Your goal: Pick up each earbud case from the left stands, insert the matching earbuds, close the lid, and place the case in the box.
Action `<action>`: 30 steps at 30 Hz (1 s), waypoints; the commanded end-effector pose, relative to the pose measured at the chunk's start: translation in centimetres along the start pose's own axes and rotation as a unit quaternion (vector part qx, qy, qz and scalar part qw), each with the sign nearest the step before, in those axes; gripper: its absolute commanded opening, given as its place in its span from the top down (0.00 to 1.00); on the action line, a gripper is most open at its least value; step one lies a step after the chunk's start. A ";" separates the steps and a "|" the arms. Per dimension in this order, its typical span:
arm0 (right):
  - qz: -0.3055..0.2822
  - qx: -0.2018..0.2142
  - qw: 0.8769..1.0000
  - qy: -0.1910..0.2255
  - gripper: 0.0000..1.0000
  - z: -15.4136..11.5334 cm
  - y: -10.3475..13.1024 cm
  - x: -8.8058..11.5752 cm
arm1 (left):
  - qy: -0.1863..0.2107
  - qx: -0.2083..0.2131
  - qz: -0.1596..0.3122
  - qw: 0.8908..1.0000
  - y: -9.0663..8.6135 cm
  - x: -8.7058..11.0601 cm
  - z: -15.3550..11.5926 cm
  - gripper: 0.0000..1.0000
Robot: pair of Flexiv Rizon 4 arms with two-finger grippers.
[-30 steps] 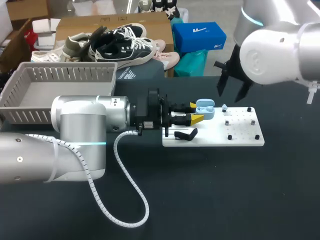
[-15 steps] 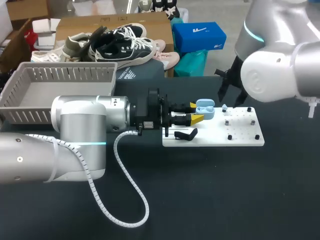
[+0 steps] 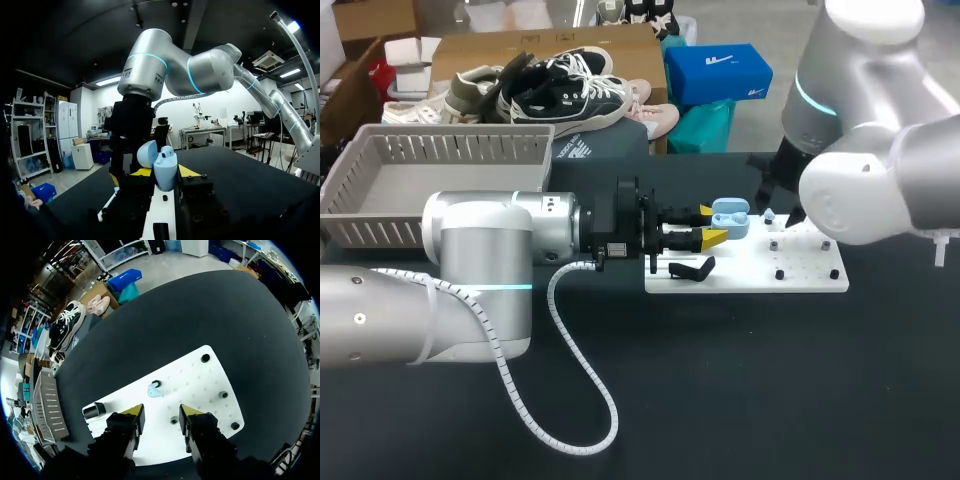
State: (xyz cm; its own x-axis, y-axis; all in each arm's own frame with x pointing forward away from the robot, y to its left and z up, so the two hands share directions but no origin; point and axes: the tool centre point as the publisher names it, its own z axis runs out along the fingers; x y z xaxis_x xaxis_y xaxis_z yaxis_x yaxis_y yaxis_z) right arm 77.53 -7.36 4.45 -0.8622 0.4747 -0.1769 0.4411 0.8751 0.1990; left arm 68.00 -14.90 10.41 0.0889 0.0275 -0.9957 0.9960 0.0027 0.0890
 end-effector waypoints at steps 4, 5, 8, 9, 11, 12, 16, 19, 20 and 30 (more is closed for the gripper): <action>0.002 0.006 1.000 -0.002 0.59 0.9 0.8 0.0 | 0.000 -0.002 0.001 1.000 -0.1 0.0 0.0 1.00; 0.002 0.007 1.000 -0.002 0.59 1.0 0.9 -0.1 | 0.000 -0.002 0.001 1.000 -0.1 0.0 0.0 1.00; 0.003 0.009 1.000 -0.001 0.60 1.3 0.9 -0.4 | 0.000 -0.002 0.001 1.000 -0.1 0.0 0.0 1.00; 0.004 0.009 1.000 -0.001 0.60 1.4 1.0 -0.5 | 0.000 -0.002 0.001 1.000 -0.1 0.0 0.0 1.00; 0.004 0.010 1.000 0.000 0.60 1.6 1.0 -0.6 | 0.000 -0.002 0.001 1.000 -0.1 0.0 0.0 1.00; 0.004 0.011 1.000 0.000 0.61 1.6 1.1 -0.7 | 0.000 -0.002 0.001 1.000 -0.1 0.0 0.0 1.00; 0.005 0.012 1.000 0.003 0.62 2.0 1.1 -1.0 | 0.000 -0.002 0.001 1.000 -0.1 0.0 0.0 1.00; 0.008 0.013 1.000 0.006 0.63 2.1 1.1 -1.1 | 0.000 -0.002 0.001 1.000 -0.1 0.0 0.0 1.00; 0.009 0.013 1.000 0.007 0.64 2.1 1.0 -1.2 | 0.000 -0.002 0.001 1.000 -0.1 0.0 0.0 1.00; 0.009 0.014 1.000 0.017 0.71 2.5 0.8 -1.3 | 0.000 -0.002 0.001 1.000 -0.1 0.0 0.0 1.00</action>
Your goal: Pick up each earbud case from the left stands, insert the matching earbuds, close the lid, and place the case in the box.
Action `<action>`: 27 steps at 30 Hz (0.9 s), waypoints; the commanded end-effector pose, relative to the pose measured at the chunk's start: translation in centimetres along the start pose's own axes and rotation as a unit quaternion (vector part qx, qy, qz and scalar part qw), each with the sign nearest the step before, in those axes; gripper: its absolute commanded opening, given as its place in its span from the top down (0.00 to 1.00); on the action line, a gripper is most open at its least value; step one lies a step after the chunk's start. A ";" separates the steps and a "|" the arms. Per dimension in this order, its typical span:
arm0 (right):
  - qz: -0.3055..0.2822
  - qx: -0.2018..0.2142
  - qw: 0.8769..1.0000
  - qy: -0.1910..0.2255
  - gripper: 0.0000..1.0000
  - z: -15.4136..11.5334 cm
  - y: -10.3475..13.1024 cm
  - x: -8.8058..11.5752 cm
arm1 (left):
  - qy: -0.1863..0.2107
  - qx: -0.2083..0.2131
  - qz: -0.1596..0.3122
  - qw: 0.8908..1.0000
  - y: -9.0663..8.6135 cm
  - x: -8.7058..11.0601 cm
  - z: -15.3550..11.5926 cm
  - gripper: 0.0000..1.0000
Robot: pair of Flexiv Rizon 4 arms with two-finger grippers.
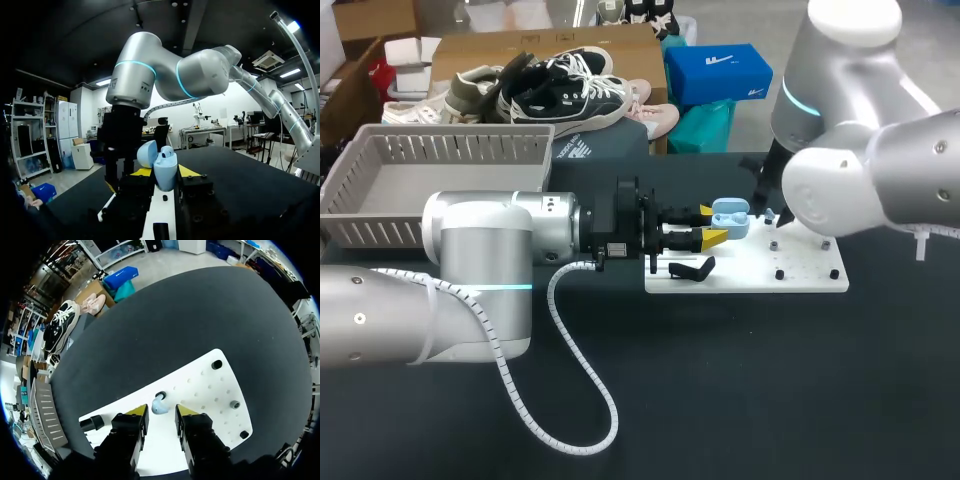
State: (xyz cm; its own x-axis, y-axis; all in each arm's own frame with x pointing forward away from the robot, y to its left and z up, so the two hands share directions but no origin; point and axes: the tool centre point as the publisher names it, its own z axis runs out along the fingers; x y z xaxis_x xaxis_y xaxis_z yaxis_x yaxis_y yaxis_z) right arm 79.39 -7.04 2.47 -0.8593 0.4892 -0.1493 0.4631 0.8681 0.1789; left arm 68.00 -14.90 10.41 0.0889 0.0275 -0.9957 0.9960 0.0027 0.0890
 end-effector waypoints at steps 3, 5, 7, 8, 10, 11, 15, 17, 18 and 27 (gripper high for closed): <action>-0.001 0.002 1.000 0.006 0.71 0.2 0.0 -0.3 | 0.000 -0.002 0.001 1.000 -0.1 0.0 0.0 1.00; -0.002 0.002 1.000 0.008 0.76 0.2 -0.1 -0.2 | 0.000 -0.002 0.001 1.000 -0.1 0.0 0.0 1.00; -0.003 0.003 1.000 0.009 0.87 0.3 -0.1 -0.1 | 0.000 -0.002 0.001 1.000 -0.1 0.0 0.0 1.00; -0.003 0.004 1.000 0.009 0.92 0.3 -0.1 -0.1 | 0.000 -0.002 0.001 1.000 -0.1 0.0 0.0 1.00; -0.004 0.004 1.000 0.010 1.00 0.3 -0.2 -0.1 | 0.000 -0.002 0.001 1.000 -0.1 0.0 0.0 1.00; -0.004 0.004 1.000 0.011 1.00 0.3 -0.2 -0.1 | 0.000 -0.002 0.001 1.000 -0.1 0.0 0.0 1.00; -0.006 0.005 1.000 0.012 1.00 0.3 -0.2 -0.1 | 0.000 -0.002 0.001 1.000 -0.1 0.0 0.0 1.00; -0.007 0.005 1.000 0.013 1.00 0.3 -0.3 0.0 | 0.000 -0.002 0.001 1.000 -0.1 0.0 0.0 1.00; -0.007 0.005 1.000 0.013 1.00 0.2 -0.3 0.0 | 0.000 -0.002 0.001 1.000 -0.1 0.0 0.0 1.00; -0.004 -0.004 1.000 0.030 1.00 -0.6 -0.4 0.3 | 0.000 -0.002 0.001 1.000 -0.1 0.0 0.0 1.00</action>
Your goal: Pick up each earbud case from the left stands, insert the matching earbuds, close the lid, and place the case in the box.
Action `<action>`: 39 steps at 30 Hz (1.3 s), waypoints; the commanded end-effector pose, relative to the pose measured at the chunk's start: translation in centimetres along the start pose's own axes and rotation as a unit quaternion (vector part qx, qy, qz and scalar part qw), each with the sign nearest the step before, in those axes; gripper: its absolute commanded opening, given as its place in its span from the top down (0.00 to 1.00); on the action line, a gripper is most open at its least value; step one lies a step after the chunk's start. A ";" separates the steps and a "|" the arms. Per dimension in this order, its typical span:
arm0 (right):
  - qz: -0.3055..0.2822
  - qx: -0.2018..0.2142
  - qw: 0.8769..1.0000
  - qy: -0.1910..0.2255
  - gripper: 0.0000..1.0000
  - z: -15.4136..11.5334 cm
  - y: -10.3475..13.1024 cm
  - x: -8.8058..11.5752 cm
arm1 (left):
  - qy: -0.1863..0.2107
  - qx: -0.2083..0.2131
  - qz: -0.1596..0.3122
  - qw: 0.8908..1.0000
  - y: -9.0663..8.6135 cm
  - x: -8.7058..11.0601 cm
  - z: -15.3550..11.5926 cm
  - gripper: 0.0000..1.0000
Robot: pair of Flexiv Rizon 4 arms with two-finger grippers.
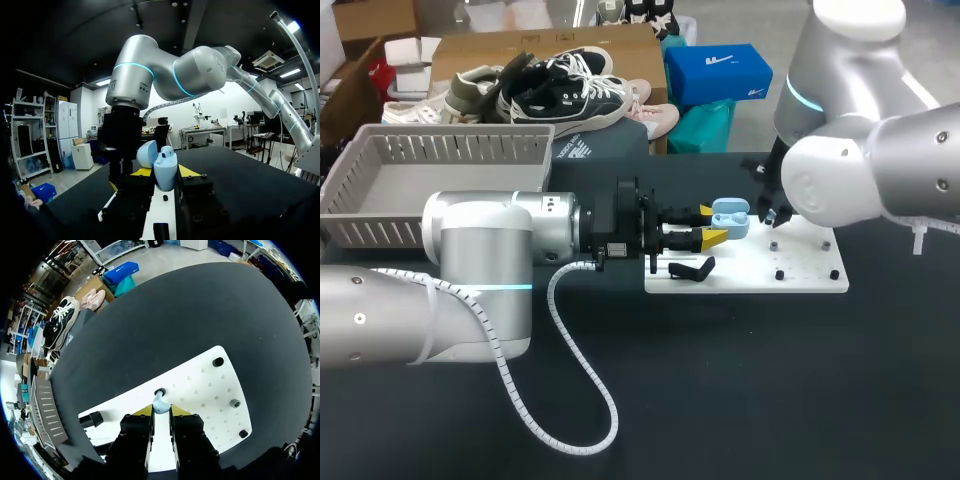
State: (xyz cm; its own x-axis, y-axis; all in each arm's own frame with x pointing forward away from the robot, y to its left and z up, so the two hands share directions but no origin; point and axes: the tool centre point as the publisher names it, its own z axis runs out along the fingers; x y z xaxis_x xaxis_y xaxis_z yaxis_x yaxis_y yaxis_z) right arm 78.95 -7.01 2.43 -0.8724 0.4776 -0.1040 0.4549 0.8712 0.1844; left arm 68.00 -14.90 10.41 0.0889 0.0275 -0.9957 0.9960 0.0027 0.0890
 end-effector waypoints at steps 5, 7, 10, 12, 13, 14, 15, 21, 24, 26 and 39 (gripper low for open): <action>0.001 -0.002 1.000 0.002 1.00 -1.6 -0.5 0.0 | 0.000 -0.002 0.001 1.000 -0.1 0.0 0.0 1.00; 0.004 -0.007 1.000 0.001 1.00 -2.2 -0.6 0.0 | 0.000 -0.002 0.001 1.000 -0.1 0.0 0.0 1.00; 0.008 -0.014 1.000 0.002 1.00 -3.1 -1.0 -0.1 | 0.000 -0.002 0.001 1.000 -0.1 0.0 0.0 1.00; 0.011 -0.021 1.000 0.004 1.00 -4.1 -1.2 0.0 | 0.000 -0.002 0.001 1.000 -0.1 0.0 0.0 1.00; 0.013 -0.023 1.000 0.004 1.00 -4.6 -1.3 0.1 | 0.000 -0.002 0.001 1.000 -0.1 0.0 0.0 1.00; 0.015 -0.028 0.999 0.007 1.00 -5.3 -1.5 0.1 | 0.000 -0.002 0.001 1.000 -0.1 0.0 0.0 1.00; 0.015 -0.034 0.999 0.014 1.00 -5.9 -1.6 0.0 | 0.000 -0.002 0.001 1.000 -0.1 0.0 0.0 1.00; 0.023 -0.037 0.999 0.028 1.00 -9.8 -2.9 -0.9 | 0.000 -0.002 0.001 1.000 -0.1 0.0 0.0 1.00; 0.018 -0.030 0.999 0.025 1.00 -12.3 -3.1 -0.7 | 0.000 -0.002 0.001 1.000 -0.1 0.0 0.0 1.00; -0.001 -0.026 0.999 0.026 1.00 -14.2 -2.9 0.1 | 0.000 -0.002 0.001 1.000 -0.1 0.0 0.0 1.00; -0.158 0.028 0.985 0.062 1.00 -21.3 -0.5 8.5 | 0.000 -0.002 0.001 1.000 -0.1 0.0 0.0 1.00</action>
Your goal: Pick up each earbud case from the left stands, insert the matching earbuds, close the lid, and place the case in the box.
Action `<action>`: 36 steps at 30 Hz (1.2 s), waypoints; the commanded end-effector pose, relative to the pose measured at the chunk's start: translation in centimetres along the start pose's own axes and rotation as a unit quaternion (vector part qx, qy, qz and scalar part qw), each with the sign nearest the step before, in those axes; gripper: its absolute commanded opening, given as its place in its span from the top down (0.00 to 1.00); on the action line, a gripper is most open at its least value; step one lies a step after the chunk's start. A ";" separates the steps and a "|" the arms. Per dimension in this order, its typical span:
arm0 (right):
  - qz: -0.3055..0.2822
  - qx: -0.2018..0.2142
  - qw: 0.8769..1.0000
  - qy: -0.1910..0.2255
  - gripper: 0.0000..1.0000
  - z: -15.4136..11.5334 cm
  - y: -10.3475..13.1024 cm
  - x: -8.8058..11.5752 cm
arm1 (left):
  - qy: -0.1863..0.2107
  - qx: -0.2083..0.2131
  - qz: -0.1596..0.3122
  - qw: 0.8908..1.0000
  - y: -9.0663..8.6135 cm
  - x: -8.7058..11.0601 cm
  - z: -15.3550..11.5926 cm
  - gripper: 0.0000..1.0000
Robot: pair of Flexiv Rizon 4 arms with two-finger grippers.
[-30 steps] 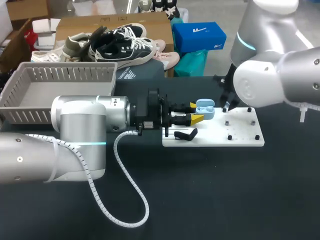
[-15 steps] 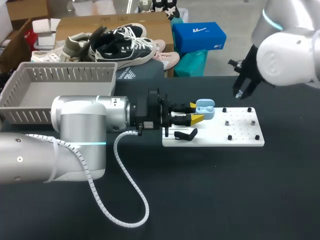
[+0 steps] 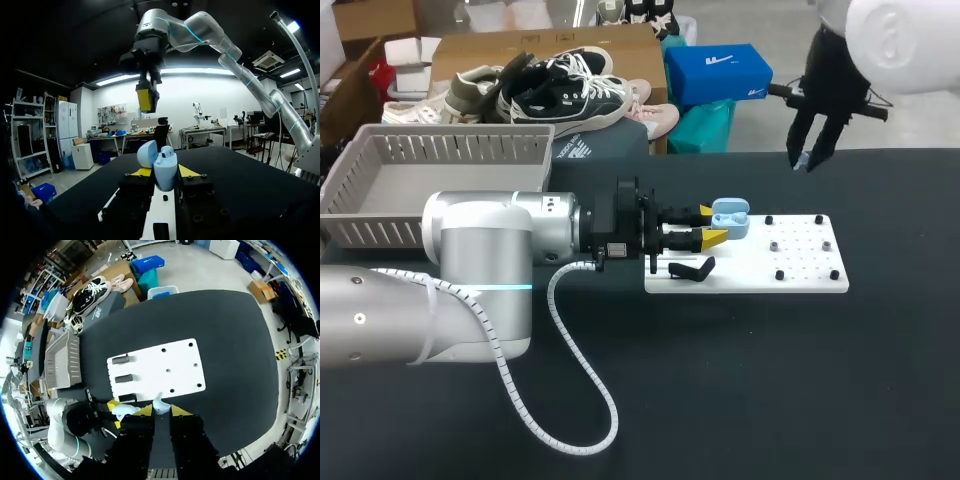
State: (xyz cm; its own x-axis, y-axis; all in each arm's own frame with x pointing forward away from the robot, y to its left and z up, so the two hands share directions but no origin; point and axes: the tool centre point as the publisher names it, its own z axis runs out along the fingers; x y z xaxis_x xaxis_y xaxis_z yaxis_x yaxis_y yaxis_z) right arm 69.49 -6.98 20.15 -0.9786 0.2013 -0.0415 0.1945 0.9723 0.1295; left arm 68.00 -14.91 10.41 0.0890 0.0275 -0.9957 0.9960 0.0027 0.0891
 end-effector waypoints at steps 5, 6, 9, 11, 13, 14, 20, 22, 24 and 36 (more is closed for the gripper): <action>-0.044 0.010 0.999 0.030 1.00 -1.9 2.6 4.6 | 0.000 -0.002 0.000 1.000 -0.1 0.0 0.0 1.00; -0.050 0.009 0.998 0.033 1.00 -1.8 2.8 4.9 | 0.000 -0.002 0.000 1.000 -0.1 0.0 0.0 1.00; -0.066 0.005 0.997 0.044 1.00 -1.3 3.7 5.7 | 0.000 -0.002 0.000 1.000 -0.1 0.0 0.0 1.00; -0.079 0.009 0.996 0.050 1.00 -0.8 4.3 6.2 | 0.000 -0.002 0.000 1.000 -0.1 0.0 0.0 1.00; -0.093 0.014 0.994 0.057 1.00 -0.3 4.9 6.7 | 0.000 -0.002 0.000 1.000 -0.1 0.0 0.0 1.00; -0.101 0.017 0.993 0.061 1.00 -0.1 5.3 6.9 | 0.000 -0.002 0.000 1.000 -0.1 0.0 0.0 1.00; -0.128 0.032 0.989 0.067 1.00 1.1 7.0 7.7 | 0.000 -0.002 0.000 1.000 -0.1 0.0 0.0 1.00; -0.129 0.031 0.989 0.068 1.00 1.3 7.2 7.5 | 0.000 -0.002 0.000 1.000 -0.1 0.0 0.0 1.00; -0.117 0.029 0.991 0.064 1.00 1.4 7.2 7.0 | 0.000 -0.002 0.000 1.000 -0.1 0.0 0.0 1.00; -0.117 0.029 0.991 0.064 1.00 1.4 7.2 7.0 | 0.000 -0.002 0.000 1.000 -0.1 0.0 0.0 1.00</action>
State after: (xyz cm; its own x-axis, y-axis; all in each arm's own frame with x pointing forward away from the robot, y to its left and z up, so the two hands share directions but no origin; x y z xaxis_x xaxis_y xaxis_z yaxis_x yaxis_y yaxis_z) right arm 64.28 1.60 19.38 -0.9970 -0.0450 0.0635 -0.0403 0.9965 0.0738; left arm 68.00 -14.90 10.41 0.0889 0.0275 -0.9957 0.9960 0.0027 0.0890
